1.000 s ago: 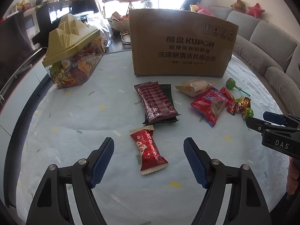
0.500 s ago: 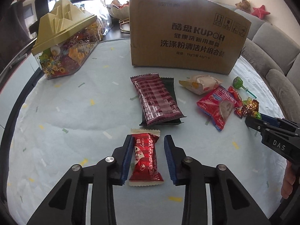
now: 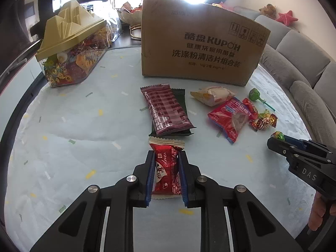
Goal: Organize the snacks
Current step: 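Carry the red candy packet into the box with the left tool while the right tool drops the lollipop in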
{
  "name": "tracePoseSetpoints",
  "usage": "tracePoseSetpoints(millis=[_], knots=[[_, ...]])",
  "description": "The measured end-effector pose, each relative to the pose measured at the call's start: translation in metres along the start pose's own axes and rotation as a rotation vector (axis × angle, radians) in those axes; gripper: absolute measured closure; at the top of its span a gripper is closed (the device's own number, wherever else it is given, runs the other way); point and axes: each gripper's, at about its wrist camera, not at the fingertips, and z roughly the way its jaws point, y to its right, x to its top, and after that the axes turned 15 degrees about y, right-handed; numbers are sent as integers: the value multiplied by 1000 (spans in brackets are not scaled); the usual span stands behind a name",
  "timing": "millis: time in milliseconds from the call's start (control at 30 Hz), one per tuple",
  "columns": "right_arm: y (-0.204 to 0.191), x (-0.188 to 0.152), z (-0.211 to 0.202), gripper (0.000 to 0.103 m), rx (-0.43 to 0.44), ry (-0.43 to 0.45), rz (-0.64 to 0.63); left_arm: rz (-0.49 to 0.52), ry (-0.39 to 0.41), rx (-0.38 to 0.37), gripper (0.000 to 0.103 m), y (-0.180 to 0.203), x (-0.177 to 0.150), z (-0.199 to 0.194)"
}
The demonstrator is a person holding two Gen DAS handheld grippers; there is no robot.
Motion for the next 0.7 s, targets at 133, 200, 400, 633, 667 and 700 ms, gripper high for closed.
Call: tracePoseSetpoints(millis=[133, 200, 400, 633, 667, 700], knots=[[-3, 3, -13, 76, 22, 22, 6, 2, 26, -22, 81, 4, 5, -14], [-5, 5, -20, 76, 28, 38, 5, 4, 42, -33, 81, 6, 8, -21], [-9, 18, -38, 76, 52, 88, 8, 16, 103, -58, 81, 10, 25, -42], [-16, 43, -55, 76, 90, 153, -5, 35, 176, -88, 81, 15, 54, -54], [-17, 47, -56, 76, 98, 160, -8, 42, 185, -92, 81, 16, 58, -55], [-19, 51, -57, 76, 107, 166, -11, 49, 196, -93, 81, 18, 63, -55]])
